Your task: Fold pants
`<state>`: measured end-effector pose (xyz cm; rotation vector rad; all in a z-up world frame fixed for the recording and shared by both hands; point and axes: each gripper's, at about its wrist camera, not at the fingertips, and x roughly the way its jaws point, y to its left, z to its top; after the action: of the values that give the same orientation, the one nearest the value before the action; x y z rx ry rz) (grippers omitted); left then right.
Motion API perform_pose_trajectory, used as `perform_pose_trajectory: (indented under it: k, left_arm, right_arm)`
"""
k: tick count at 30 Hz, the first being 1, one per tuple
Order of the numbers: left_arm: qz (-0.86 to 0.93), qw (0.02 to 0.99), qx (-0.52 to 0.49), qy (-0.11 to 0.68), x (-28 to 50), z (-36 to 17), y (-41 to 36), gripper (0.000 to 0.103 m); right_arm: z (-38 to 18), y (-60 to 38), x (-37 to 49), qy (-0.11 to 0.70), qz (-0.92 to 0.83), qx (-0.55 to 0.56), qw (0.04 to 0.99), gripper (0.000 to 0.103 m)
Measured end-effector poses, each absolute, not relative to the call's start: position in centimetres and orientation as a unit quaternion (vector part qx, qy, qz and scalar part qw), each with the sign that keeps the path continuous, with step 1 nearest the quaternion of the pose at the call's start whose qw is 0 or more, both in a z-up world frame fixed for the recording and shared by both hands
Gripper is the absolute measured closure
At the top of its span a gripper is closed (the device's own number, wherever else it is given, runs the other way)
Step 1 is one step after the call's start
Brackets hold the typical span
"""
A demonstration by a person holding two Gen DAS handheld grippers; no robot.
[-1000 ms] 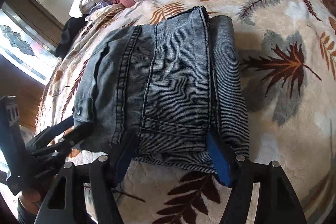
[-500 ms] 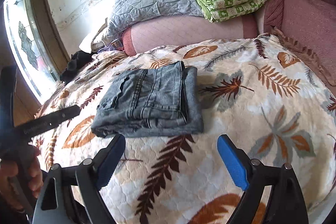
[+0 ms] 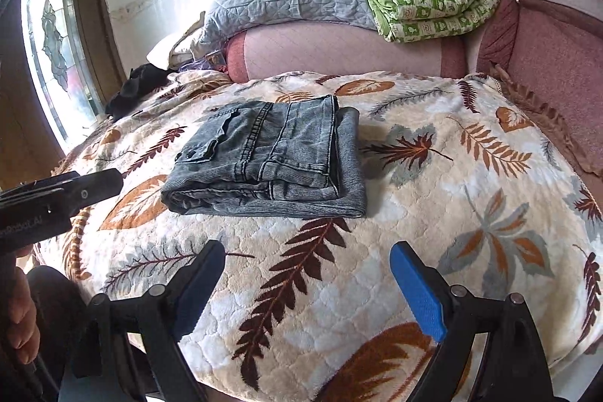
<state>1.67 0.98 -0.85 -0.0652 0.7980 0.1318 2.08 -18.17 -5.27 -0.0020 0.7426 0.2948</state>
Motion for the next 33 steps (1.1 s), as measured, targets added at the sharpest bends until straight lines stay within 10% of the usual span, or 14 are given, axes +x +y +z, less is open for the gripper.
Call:
perform_pose_trajectory:
  k: [33]
  left_arm:
    - [0.051,0.921,-0.051,0.384,1.3,0.2,1.0,0.021]
  right_arm:
    - [-4.4,-17.5,2.6,0.353,0.126,-0.025,0.927,0.012]
